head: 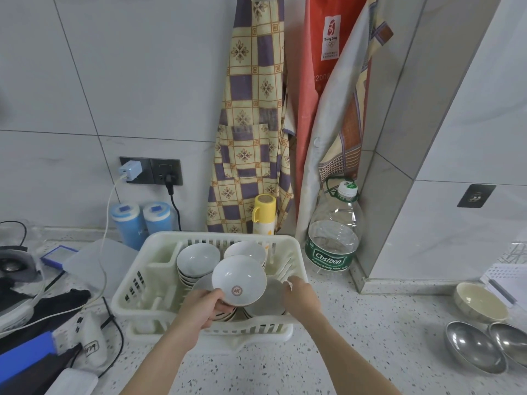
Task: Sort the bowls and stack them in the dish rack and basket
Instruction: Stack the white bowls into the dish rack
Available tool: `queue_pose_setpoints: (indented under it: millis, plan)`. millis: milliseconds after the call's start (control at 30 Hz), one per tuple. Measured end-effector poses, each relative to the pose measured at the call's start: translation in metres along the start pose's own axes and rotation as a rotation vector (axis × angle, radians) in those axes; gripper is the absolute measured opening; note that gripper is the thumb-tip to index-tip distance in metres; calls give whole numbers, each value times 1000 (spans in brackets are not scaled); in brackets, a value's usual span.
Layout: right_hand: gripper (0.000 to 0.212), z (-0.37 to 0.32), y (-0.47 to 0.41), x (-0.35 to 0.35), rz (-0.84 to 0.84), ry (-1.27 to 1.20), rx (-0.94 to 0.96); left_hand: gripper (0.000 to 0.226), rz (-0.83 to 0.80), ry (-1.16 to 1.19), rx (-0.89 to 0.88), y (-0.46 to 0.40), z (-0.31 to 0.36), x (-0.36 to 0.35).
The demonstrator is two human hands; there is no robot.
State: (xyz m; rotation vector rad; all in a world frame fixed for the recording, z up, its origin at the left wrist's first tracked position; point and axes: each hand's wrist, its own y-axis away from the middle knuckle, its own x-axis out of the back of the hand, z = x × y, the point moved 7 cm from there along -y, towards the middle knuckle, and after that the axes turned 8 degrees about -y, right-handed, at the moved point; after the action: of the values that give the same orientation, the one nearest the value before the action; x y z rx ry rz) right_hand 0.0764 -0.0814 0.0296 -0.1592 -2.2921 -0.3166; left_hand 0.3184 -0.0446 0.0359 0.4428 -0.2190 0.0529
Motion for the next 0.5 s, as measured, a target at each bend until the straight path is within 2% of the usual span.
queue_pose_setpoints:
  millis: [100,200,300,433,500]
  plan:
    - [31,3,4,7,-50,-408,-42,19,-46,-78,52,-6,2,-9]
    - [39,5,9,8,-128,-581,-107,19,-106,-70,146,-8,-2,-25]
    - [45,8,11,7,-180,-649,-139,20,-122,-97,176,-12,-4,-36]
    - [24,6,9,8,-197,-617,-65,17,-132,-146,164,-18,0,-42]
    - [21,8,9,8,-174,-601,-66,17,-146,-157,162,-20,3,-44]
